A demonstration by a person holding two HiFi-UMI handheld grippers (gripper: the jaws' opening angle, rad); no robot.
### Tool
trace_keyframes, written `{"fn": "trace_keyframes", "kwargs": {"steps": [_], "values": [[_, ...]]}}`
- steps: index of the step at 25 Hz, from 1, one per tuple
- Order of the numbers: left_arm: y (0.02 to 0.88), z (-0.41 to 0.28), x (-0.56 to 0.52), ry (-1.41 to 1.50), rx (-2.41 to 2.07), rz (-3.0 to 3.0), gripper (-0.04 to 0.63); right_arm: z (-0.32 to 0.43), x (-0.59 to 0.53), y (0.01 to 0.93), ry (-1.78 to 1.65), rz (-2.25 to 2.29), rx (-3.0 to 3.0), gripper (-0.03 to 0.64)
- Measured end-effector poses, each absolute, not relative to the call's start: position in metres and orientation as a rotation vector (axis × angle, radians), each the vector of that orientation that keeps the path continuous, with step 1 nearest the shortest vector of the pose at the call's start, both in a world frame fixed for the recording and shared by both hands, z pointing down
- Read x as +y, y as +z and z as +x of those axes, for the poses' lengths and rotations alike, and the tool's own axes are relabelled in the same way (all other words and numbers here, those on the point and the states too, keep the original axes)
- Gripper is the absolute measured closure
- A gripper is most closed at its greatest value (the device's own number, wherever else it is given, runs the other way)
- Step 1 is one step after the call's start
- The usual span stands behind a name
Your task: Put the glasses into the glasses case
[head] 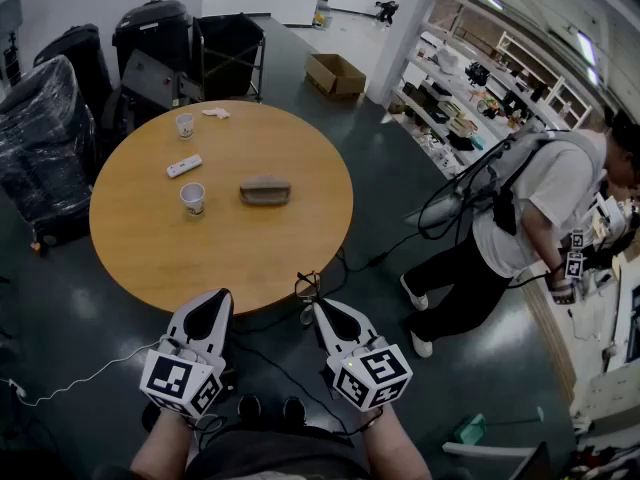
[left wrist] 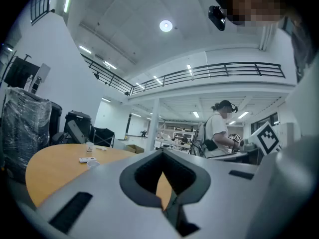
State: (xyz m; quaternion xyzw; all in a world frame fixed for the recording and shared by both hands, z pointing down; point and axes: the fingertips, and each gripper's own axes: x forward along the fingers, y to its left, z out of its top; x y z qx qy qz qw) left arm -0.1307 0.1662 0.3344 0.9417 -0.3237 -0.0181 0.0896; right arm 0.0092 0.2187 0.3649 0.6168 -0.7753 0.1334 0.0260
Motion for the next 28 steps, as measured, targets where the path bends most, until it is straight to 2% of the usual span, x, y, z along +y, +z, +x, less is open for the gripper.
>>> {"fn": "trace_keyframes", "kwargs": {"steps": [28], "values": [[0.352,-0.159,0.134,-0.068,-0.848,2.787,0.591,-0.008,0.201,0.372,0.456,2.055,-2.286,0.621]]}}
